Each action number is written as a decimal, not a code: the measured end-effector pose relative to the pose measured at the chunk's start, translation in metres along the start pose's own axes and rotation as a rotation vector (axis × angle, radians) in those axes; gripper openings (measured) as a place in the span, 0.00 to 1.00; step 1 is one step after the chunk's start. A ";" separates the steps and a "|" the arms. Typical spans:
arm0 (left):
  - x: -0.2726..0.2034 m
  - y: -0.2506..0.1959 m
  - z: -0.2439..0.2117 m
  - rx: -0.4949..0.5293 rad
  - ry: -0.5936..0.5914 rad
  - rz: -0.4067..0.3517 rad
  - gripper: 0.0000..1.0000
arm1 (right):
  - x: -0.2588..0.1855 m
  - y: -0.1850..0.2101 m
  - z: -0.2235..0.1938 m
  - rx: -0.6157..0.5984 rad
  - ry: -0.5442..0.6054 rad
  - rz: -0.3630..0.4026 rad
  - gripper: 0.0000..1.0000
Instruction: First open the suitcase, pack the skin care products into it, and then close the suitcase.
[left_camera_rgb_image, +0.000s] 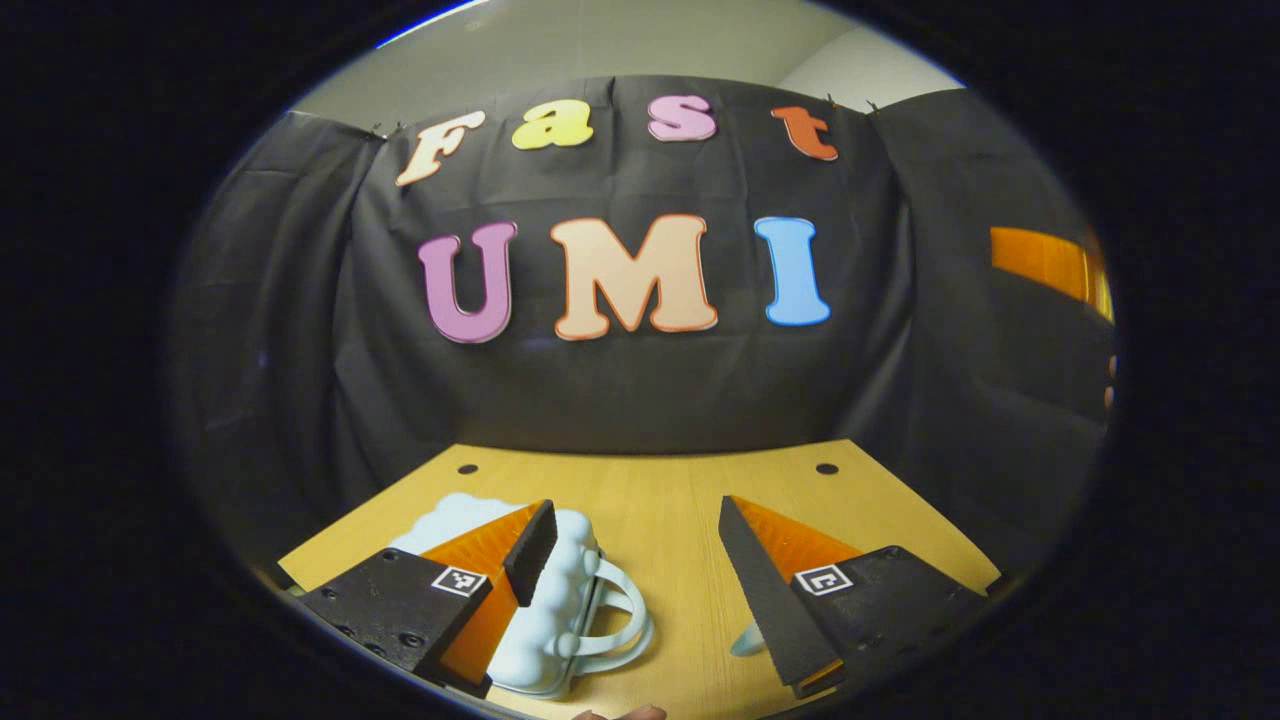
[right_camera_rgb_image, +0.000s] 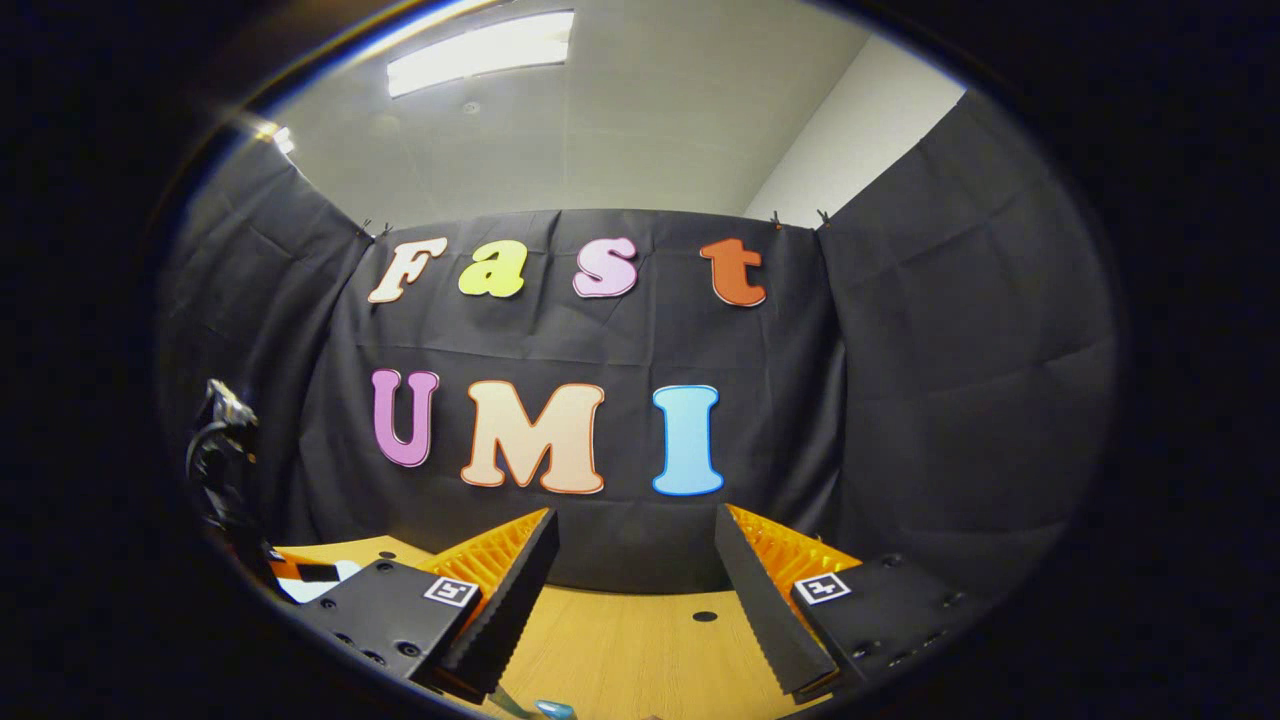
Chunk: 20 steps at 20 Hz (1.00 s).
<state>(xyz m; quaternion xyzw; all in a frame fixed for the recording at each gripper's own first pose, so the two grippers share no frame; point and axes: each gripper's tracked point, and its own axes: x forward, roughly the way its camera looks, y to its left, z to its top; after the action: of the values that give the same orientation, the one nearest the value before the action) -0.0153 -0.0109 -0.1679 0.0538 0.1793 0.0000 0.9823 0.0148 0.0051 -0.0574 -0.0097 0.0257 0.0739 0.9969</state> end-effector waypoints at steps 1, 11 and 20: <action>0.005 0.003 -0.016 -0.002 0.050 0.004 0.95 | 0.001 -0.002 -0.003 -0.014 0.011 -0.014 0.98; 0.042 -0.010 -0.104 -0.019 0.343 -0.062 0.96 | -0.002 -0.010 -0.017 -0.084 0.066 -0.095 0.98; 0.069 -0.013 -0.159 -0.053 0.560 -0.063 0.96 | 0.002 -0.016 -0.025 -0.146 0.085 -0.129 0.98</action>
<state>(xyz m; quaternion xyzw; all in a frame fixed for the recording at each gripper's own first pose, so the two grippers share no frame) -0.0075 -0.0052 -0.3414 0.0202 0.4452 -0.0110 0.8952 0.0174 -0.0110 -0.0818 -0.0872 0.0618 0.0107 0.9942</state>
